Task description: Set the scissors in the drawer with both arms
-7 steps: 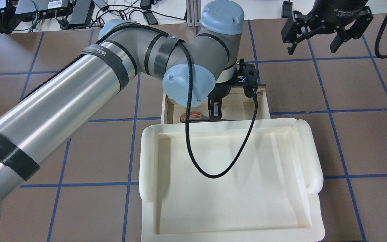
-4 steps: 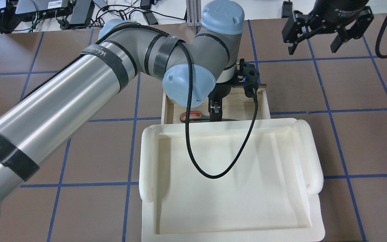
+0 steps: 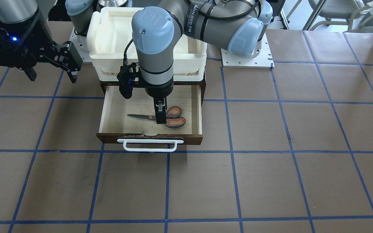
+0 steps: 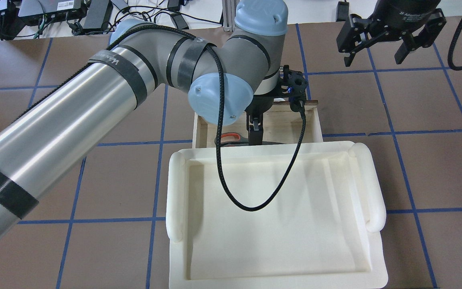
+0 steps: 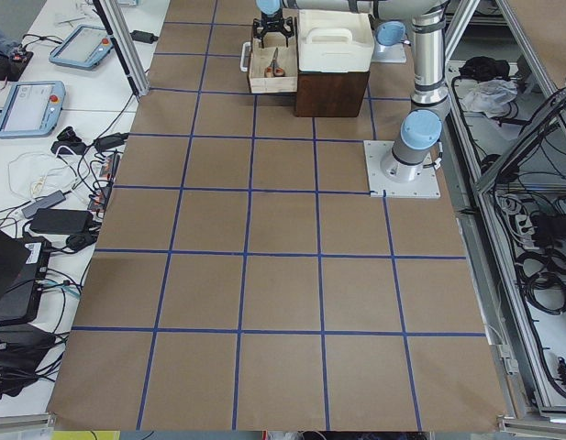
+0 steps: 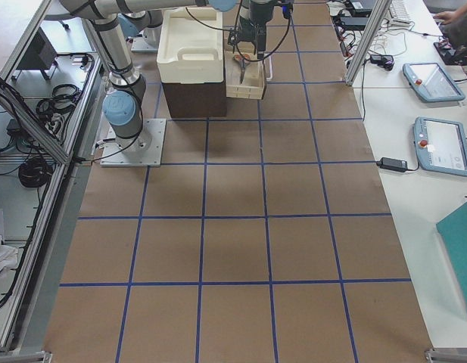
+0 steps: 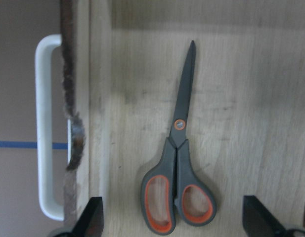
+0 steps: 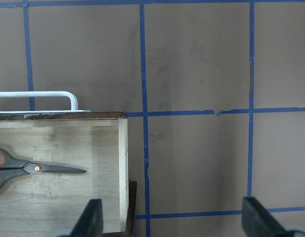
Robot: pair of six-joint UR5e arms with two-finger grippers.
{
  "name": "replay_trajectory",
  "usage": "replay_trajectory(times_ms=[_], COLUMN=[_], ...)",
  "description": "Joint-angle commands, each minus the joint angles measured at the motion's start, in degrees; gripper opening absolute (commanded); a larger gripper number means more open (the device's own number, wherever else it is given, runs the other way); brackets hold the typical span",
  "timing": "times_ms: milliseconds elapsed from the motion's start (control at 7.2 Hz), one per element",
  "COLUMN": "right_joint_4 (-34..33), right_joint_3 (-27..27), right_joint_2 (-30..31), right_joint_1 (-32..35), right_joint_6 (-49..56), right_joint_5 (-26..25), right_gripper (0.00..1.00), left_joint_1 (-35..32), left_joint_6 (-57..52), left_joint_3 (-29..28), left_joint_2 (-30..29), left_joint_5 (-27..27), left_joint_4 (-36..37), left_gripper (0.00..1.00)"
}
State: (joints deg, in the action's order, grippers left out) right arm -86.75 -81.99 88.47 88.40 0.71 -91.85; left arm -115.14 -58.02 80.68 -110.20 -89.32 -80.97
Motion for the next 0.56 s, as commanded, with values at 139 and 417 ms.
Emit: replay_trajectory(times_ms=[139, 417], right_joint_4=[0.1, 0.0], right_joint_3=[0.0, 0.0], right_joint_2=[0.0, -0.1], right_joint_1=[0.0, 0.0], right_joint_6=[0.0, 0.0], right_joint_5=[-0.1, -0.2], right_gripper=[1.0, 1.0], left_joint_1=[7.1, 9.9], left_joint_6=[16.1, 28.4], left_joint_3=[0.3, 0.4], left_joint_2=[4.7, 8.9], left_joint_5=[-0.9, -1.6], left_joint_4=[2.8, 2.8], left_gripper=[1.0, 1.0])
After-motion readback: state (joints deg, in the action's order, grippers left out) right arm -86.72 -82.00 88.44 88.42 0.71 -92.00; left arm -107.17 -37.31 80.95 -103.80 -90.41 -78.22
